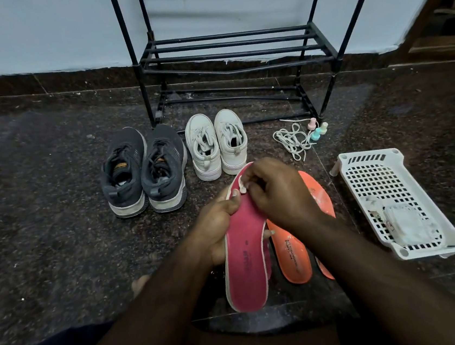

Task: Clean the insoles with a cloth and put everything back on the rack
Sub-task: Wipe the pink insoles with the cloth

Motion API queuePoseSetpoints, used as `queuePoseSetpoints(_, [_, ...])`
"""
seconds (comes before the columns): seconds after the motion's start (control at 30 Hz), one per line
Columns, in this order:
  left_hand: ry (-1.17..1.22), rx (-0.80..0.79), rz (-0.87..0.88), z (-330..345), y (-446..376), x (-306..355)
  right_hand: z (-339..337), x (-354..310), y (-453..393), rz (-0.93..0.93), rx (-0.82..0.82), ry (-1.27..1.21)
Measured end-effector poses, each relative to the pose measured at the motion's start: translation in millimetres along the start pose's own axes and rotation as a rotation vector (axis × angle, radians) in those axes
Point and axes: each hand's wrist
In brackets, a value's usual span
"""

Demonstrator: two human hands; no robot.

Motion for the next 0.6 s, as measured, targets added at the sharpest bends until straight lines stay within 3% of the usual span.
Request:
queuePoseSetpoints(0.1, [-0.034,0.010,-0.005,-3,4,3,-5,15,-5,0.105,0.062,0.036])
queuePoseSetpoints(0.23, [0.001,0.107,0.059,-23,7,25,-15,31,1,0.368,0.093,-0.174])
queuePoseSetpoints(0.6, [-0.215,0.663,0.097,-87,-31,9,-3,46,26,0.469,-0.176,-0.190])
Point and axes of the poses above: each hand's wrist, its own y-axis away from the middle knuckle, its own z-axis out of the palm, x = y × z, and after that the axes turned 12 degrees about -z, right-handed
